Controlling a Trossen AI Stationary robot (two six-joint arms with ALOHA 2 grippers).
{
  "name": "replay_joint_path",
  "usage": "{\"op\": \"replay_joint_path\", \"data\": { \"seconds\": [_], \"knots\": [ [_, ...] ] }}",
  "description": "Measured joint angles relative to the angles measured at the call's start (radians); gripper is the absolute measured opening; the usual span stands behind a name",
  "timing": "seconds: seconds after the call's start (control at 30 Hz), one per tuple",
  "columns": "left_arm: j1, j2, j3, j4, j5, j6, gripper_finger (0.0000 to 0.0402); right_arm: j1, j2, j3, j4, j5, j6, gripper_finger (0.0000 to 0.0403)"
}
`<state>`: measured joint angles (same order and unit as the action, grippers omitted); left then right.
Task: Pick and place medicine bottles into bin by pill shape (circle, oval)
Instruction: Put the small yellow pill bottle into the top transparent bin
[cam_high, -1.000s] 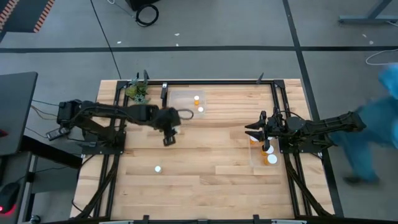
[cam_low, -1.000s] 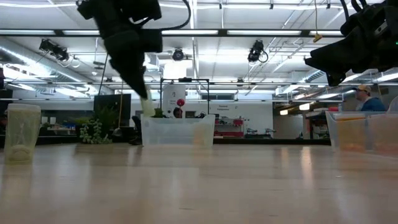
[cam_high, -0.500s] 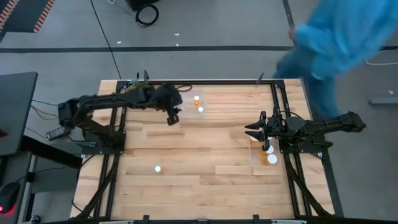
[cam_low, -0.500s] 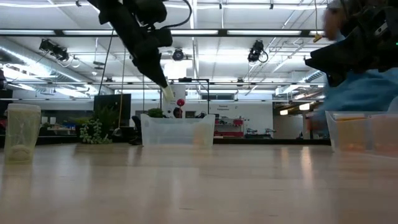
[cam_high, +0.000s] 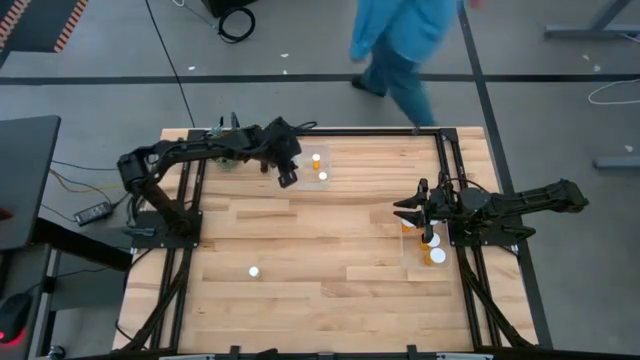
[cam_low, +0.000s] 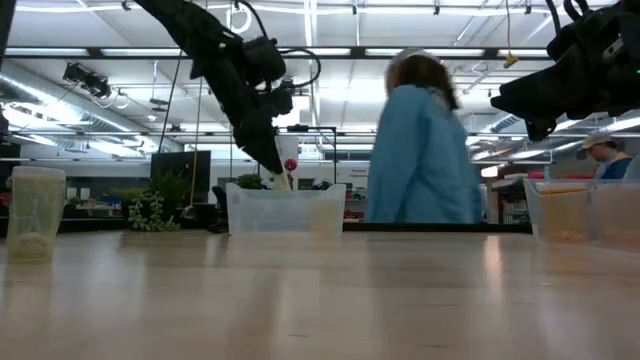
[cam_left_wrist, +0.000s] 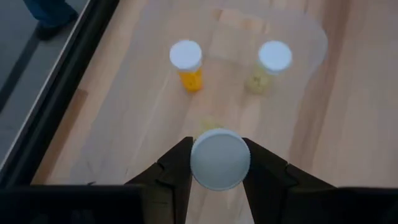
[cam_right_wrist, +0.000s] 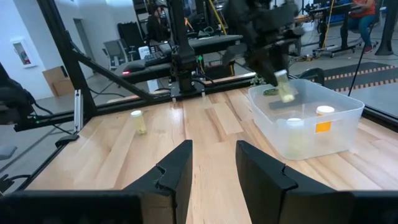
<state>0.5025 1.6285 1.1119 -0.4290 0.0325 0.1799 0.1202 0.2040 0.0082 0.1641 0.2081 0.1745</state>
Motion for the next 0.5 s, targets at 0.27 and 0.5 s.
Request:
{"op": "replay_joint_path", "data": {
  "seconds": [0.27, 0.5],
  "knots": [
    [0.049, 0.176, 0.174, -0.127, 0.029, 0.037, 0.0130, 0.000, 0.000, 0.000, -0.002, 0.000, 0.000, 0.0129],
    [0.081, 0.292, 0.296, -0.261, 0.029, 0.036, 0.0127, 0.000, 0.000, 0.000, -0.002, 0.000, 0.000, 0.0129]
  ]
}}
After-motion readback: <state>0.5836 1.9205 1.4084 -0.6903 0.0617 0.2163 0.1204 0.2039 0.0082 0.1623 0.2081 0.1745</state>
